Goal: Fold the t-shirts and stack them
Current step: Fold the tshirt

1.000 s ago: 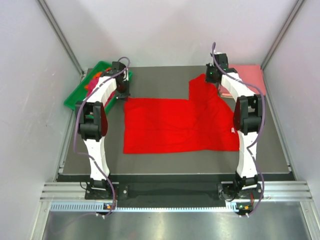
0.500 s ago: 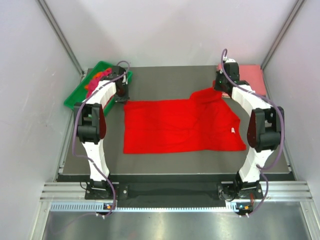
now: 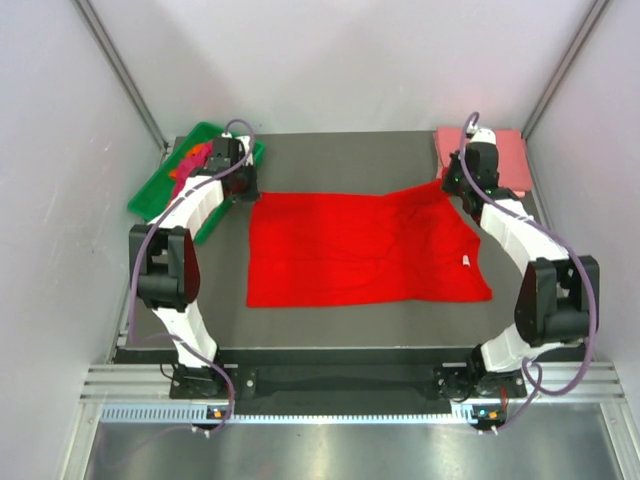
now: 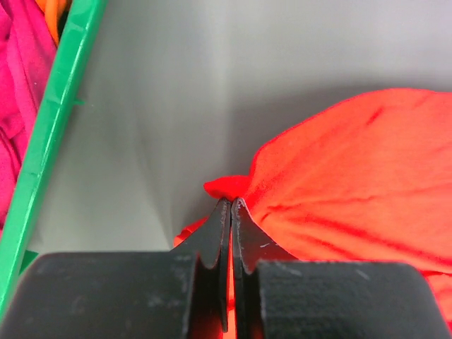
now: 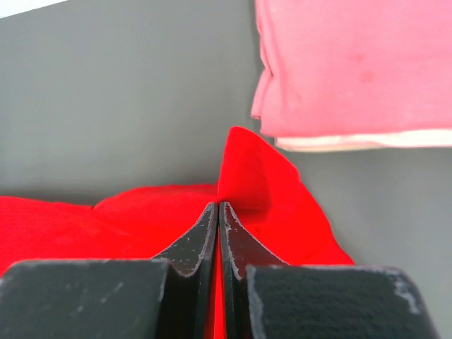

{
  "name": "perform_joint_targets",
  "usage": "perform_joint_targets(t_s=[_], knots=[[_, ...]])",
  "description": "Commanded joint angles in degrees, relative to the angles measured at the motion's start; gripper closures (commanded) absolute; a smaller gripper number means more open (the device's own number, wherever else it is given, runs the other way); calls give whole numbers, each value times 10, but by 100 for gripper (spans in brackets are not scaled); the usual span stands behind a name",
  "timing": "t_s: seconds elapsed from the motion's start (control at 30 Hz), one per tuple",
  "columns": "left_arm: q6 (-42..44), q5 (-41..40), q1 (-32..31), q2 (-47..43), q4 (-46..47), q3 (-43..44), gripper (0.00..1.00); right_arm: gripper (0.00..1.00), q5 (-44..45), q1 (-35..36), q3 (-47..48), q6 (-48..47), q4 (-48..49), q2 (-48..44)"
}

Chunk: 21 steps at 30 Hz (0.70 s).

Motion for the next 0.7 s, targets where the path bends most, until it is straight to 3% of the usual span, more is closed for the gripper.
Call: perform_joint_targets(t_s=[0.0,0.67], knots=[[7,18,0,-47,67,-26,100,100,23,-5,-33,10,43,-48],[41,-26,0,-183,155,-200,100,100,57,-15,-211,38,53,-214]])
